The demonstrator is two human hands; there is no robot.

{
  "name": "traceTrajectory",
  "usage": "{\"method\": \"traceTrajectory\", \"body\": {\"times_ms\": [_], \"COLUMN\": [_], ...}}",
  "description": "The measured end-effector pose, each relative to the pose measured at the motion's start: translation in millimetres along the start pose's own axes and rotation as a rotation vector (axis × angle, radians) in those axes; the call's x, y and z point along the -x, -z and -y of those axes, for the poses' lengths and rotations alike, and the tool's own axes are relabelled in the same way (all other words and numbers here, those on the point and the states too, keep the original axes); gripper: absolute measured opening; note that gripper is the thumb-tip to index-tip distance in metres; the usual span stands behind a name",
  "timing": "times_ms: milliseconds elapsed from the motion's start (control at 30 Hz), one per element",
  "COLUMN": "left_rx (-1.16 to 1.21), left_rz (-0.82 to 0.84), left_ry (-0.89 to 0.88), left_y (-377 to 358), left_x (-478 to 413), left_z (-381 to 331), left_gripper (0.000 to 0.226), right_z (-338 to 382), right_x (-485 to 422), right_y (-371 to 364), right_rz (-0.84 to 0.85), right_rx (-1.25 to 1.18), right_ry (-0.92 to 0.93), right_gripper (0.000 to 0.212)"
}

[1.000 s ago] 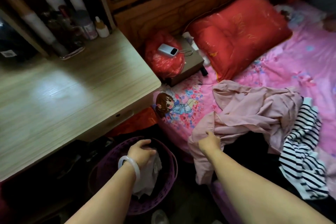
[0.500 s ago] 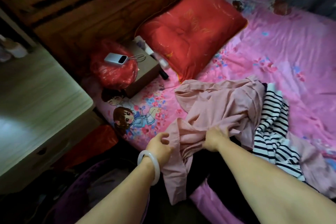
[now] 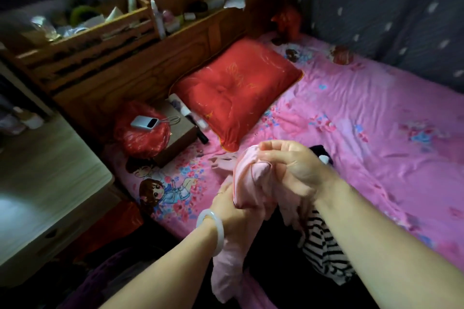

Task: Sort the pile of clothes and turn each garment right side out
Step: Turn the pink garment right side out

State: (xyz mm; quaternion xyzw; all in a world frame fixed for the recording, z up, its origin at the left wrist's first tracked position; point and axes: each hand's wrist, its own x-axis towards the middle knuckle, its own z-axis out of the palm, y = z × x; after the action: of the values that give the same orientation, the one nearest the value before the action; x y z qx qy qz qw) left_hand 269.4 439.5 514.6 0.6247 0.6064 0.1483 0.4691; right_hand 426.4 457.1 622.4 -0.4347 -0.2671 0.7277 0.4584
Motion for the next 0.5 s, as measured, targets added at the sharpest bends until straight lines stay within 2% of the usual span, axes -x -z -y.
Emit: {"method": "traceTrajectory", "body": {"times_ms": [33, 67, 133, 200, 267, 300, 333, 400, 433, 500], "left_rx": [0.027, 0.111, 0.239, 0.368, 0.377, 0.371, 0.399, 0.485, 0.514, 0.580], "left_rz": [0.003, -0.015, -0.186, -0.352, -0.409, -0.410, -0.391, -0.348, -0.354, -0.417], "left_ry": [-0.008, 0.012, 0.025, -0.025, -0.130, -0.200, -0.267, -0.360, -0.362, -0.313], "left_y": [3, 8, 30, 59, 87, 98, 108, 123, 129, 144], "left_x": [2, 7, 8, 15, 34, 46, 57, 83, 93, 108], "left_z": [-13, -28, -44, -66, -100, -119, -139, -175, -187, -201], "left_gripper": [0.026, 0.012, 0.023, 0.033, 0.038, 0.035, 0.037, 0.041, 0.039, 0.034], "right_z": [14, 28, 49, 65, 71, 69, 68, 65, 65, 73], "right_x": [7, 15, 27, 44, 58, 63, 68, 70, 72, 74], "right_y": [-6, -8, -2, 9, 12, 12, 9, 4, 3, 0], "right_rz": [0.005, 0.004, -0.014, -0.079, -0.104, -0.098, -0.106, -0.193, -0.251, -0.314], "right_rx": [0.002, 0.023, 0.170, 0.649, 1.163, 1.352, 1.481, 1.626, 1.624, 1.593], "right_ry": [0.045, 0.093, 0.191, 0.275, 0.243, 0.216, 0.207, 0.218, 0.215, 0.175], "right_gripper": [0.017, 0.016, 0.022, 0.048, 0.077, 0.080, 0.066, 0.021, 0.017, 0.025]}}
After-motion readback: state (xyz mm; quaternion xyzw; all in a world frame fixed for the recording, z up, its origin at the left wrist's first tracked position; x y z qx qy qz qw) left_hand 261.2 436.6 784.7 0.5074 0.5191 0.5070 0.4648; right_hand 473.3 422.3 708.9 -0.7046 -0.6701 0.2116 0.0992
